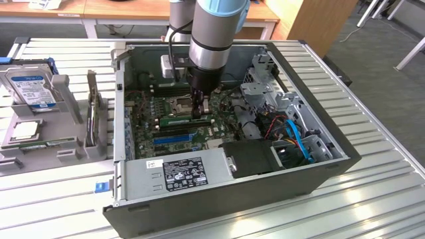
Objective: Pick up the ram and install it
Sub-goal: 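Insert the ram into the slot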
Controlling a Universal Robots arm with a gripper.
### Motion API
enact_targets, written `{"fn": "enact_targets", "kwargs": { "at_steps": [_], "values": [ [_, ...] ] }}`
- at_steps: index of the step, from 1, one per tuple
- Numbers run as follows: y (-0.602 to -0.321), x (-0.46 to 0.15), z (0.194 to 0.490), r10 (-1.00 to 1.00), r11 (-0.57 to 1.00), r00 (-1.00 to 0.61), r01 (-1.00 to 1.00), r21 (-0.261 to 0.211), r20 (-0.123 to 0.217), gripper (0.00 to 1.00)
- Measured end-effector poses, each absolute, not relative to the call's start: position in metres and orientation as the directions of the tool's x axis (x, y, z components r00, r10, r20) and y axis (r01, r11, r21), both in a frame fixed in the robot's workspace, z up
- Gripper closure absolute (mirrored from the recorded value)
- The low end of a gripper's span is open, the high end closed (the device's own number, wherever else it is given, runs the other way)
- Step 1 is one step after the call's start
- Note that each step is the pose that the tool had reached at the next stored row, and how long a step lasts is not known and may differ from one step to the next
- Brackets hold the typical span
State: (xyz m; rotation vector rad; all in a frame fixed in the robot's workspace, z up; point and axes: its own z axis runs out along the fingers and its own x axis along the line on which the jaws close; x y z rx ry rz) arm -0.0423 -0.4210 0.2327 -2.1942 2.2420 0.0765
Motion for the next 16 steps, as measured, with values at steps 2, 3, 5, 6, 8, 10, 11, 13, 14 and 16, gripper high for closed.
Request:
{"fn": "enact_targets", "kwargs": {
  "at_steps": [2,3,5,6,8,10,11,13,14,16],
  "values": [
    [-0.4209,-0.0423,0.2321,-0.999,0.021,-0.022,-0.999,0.032,-0.037,0.88],
    [-0.4210,-0.0423,0.2318,-0.999,0.021,-0.022,-0.999,0.032,-0.037,0.88],
    [-0.4210,-0.0423,0.2316,-0.999,0.021,-0.022,-0.999,0.032,-0.037,0.88],
    [-0.4210,-0.0423,0.2316,-0.999,0.021,-0.022,-0.999,0.032,-0.037,0.88],
    [-0.4210,-0.0418,0.2315,-0.999,0.021,-0.022,-0.999,0.032,-0.037,0.88],
    [-0.4210,-0.0418,0.2315,-0.999,0.021,-0.022,-0.999,0.032,-0.037,0.88],
    [-0.4210,-0.0418,0.2314,-0.999,0.021,-0.022,-0.999,0.032,-0.037,0.88],
    [-0.4210,-0.0418,0.2313,-0.999,0.021,-0.022,-0.999,0.032,-0.037,0.88],
    [-0.4210,-0.0418,0.2313,-0.999,0.021,-0.022,-0.999,0.032,-0.037,0.88],
    [-0.4210,-0.0418,0.2312,-0.999,0.021,-0.022,-0.999,0.032,-0.037,0.88]
  ]
}}
